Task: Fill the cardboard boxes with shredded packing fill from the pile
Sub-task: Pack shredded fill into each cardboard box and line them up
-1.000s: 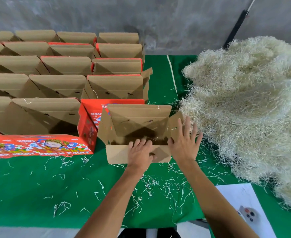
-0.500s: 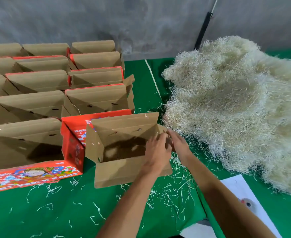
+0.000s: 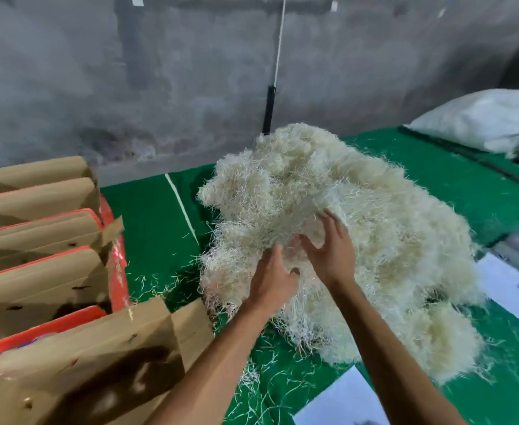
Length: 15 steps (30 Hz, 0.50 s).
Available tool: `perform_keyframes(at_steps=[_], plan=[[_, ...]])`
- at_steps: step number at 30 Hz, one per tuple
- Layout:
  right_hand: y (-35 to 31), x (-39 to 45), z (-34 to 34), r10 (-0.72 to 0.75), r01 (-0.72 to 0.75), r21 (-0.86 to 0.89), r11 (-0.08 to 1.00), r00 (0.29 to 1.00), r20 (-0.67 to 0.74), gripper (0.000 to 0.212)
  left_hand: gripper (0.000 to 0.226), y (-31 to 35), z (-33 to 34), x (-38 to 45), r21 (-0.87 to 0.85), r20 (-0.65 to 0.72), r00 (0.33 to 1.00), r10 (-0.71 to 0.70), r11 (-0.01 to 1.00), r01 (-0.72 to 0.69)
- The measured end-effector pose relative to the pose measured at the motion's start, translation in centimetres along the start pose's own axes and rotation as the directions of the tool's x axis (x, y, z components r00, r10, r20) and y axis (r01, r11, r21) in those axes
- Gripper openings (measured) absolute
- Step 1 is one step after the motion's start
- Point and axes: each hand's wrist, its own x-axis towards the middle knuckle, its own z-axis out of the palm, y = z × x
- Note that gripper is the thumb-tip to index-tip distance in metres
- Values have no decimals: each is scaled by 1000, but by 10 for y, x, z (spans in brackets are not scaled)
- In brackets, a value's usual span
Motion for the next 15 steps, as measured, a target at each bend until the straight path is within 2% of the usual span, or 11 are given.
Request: perform_keyframes(at_steps=[1,3,6,8,10,13,14,15], plan=[[9,12,-3,-4,0,-71,997,998,-61,69,74,16,11,14,-46,3,999,-44,998,44],[26,30,-3,23,-35,-127,991,996,-88,78,66,44,33,42,-146,-18,993,-120,982,116],[43,44,8,133,-133,-22,991,991,26,82,45,63,50,68,-213,7,982,-187,960,184],[45,47,14,118,-119,43,992,992,37,62,34,60,53,67,-266,42,976,-215,939,219],[34,49,17,52,-50,25,998,997,-53,32,31,52,51,59,-377,26,970,-242,896,234],[-11,42,23,-24,44,145,988,991,-134,16,55,38,22,47,-636,45,941,-334,717,285],[-32,35,24,-57,83,216,973,991,-122,19,61,31,7,41,-708,82,939,-334,644,290],[-54,28,24,-93,117,277,954,991,-98,28,64,28,-10,35,-809,145,947,-288,517,281]])
